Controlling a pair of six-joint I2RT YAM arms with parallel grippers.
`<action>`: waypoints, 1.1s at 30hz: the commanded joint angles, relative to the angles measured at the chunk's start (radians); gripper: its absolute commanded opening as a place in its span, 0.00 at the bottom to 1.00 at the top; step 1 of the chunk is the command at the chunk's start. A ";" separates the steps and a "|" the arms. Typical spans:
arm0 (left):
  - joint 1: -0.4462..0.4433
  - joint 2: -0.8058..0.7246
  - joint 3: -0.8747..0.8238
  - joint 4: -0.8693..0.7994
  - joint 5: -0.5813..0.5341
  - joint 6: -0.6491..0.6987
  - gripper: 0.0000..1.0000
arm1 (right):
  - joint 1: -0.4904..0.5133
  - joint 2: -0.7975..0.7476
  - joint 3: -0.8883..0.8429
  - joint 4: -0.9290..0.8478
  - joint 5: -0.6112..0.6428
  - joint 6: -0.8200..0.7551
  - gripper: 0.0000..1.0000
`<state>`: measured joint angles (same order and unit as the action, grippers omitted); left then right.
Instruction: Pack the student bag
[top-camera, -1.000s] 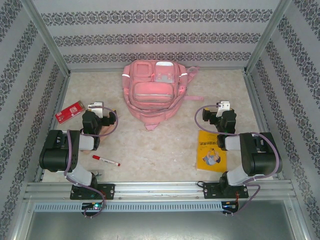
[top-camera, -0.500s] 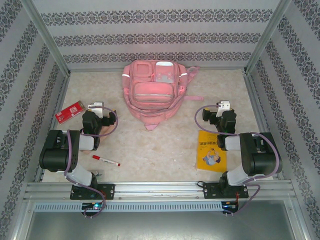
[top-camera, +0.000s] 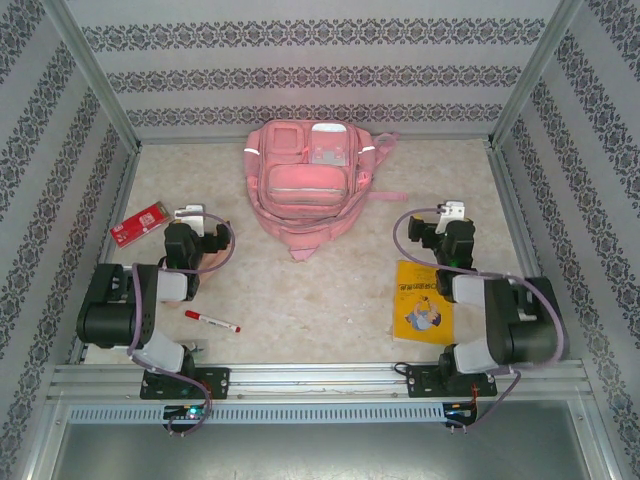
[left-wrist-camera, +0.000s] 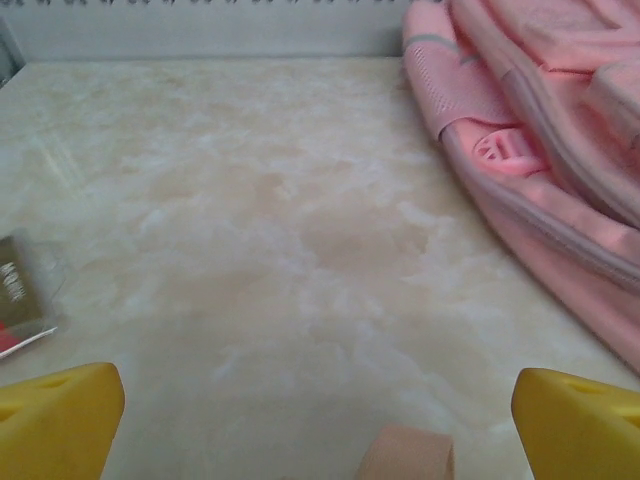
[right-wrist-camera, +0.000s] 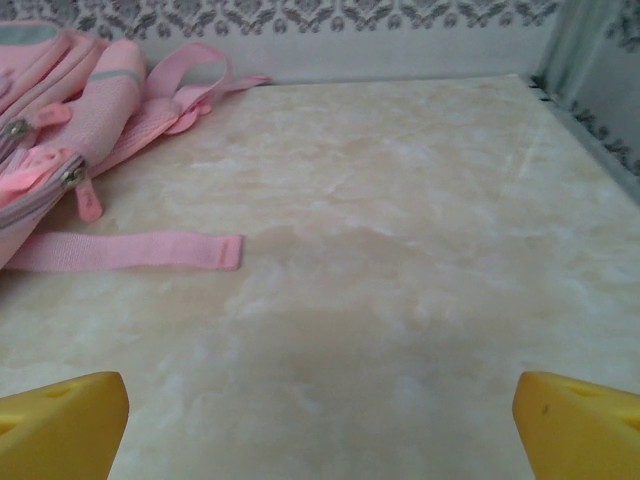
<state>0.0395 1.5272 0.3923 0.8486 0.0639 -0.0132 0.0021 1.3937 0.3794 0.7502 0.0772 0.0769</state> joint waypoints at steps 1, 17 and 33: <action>-0.009 -0.135 0.065 -0.213 -0.062 -0.053 1.00 | -0.020 -0.168 0.095 -0.309 0.138 0.166 0.98; -0.129 -0.166 0.411 -0.870 0.452 -0.685 1.00 | 0.180 -0.101 0.370 -0.847 -0.428 0.432 0.78; -0.384 0.274 0.759 -1.126 0.225 -0.841 1.00 | 0.265 0.504 0.843 -0.799 -0.403 0.763 0.81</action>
<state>-0.3260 1.7733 1.0958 -0.1692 0.3267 -0.8085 0.2657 1.8320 1.1522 -0.0578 -0.3634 0.7231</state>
